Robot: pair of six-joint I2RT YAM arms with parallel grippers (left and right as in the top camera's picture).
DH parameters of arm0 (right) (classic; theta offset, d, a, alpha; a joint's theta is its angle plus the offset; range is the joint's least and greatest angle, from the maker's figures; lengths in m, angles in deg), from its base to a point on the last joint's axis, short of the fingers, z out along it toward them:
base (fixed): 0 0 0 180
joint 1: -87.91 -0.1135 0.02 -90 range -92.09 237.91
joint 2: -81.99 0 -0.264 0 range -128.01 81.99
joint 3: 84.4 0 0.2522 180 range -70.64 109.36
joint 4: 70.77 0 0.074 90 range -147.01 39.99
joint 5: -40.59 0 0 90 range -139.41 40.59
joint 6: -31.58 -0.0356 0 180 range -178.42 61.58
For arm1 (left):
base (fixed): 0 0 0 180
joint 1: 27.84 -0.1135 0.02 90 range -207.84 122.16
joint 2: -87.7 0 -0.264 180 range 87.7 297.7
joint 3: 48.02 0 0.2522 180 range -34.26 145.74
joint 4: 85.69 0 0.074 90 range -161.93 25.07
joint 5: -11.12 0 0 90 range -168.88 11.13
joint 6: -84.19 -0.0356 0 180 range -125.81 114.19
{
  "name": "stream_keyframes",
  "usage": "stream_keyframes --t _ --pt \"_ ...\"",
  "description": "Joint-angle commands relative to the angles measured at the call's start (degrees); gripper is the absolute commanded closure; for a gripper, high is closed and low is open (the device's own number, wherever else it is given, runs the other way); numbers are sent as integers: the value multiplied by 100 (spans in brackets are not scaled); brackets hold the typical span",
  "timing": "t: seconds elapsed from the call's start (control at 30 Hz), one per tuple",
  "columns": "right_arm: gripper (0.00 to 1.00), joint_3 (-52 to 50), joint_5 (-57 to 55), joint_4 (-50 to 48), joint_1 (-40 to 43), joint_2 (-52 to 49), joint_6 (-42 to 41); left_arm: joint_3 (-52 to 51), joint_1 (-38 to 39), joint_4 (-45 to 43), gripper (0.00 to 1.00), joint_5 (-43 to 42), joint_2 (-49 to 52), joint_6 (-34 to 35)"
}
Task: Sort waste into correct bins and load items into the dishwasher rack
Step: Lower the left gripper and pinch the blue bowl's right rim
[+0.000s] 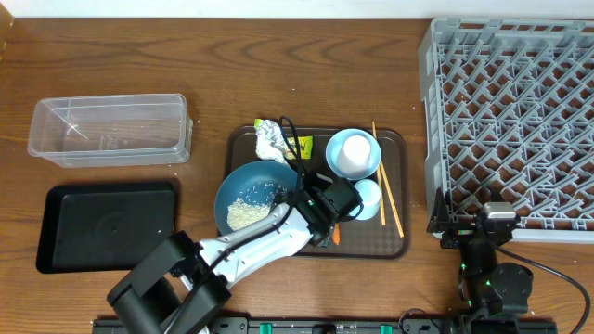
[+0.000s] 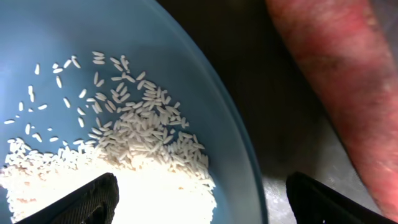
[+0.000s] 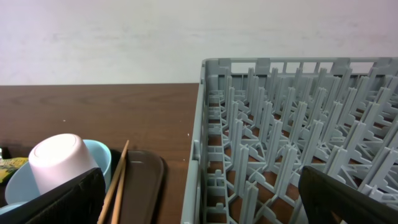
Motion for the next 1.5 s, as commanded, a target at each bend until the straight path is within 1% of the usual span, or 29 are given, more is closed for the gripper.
stream_keyframes --t 0.0,0.07,0.27,0.4,0.67,0.9,1.0,1.23,1.3,1.4,1.47 --pt "1 -7 -15 26 31 31 68 72 7 -2 11 271 122 -11" --pt "1 -7 -17 24 31 31 68 70 7 -20 14 271 170 -9" --pt "1 -7 -15 24 31 31 68 63 7 -138 16 267 221 81" --pt "1 -7 -15 24 31 31 68 63 7 -164 23 267 221 122" --pt "1 -7 -15 24 31 31 68 63 7 -153 24 269 234 118" --pt "1 -7 -17 26 31 31 68 61 7 -162 28 269 437 118" --pt "1 -7 -17 24 31 31 68 61 7 -177 34 269 479 120" --pt "1 -7 -17 26 31 31 68 61 7 -197 40 269 479 122" --pt "1 -7 -17 26 31 31 68 61 7 -197 44 269 479 120" --pt "1 -7 -17 26 31 31 68 61 7 -197 55 269 479 120" --pt "1 -7 -17 24 31 31 68 61 7 -199 58 269 479 122"
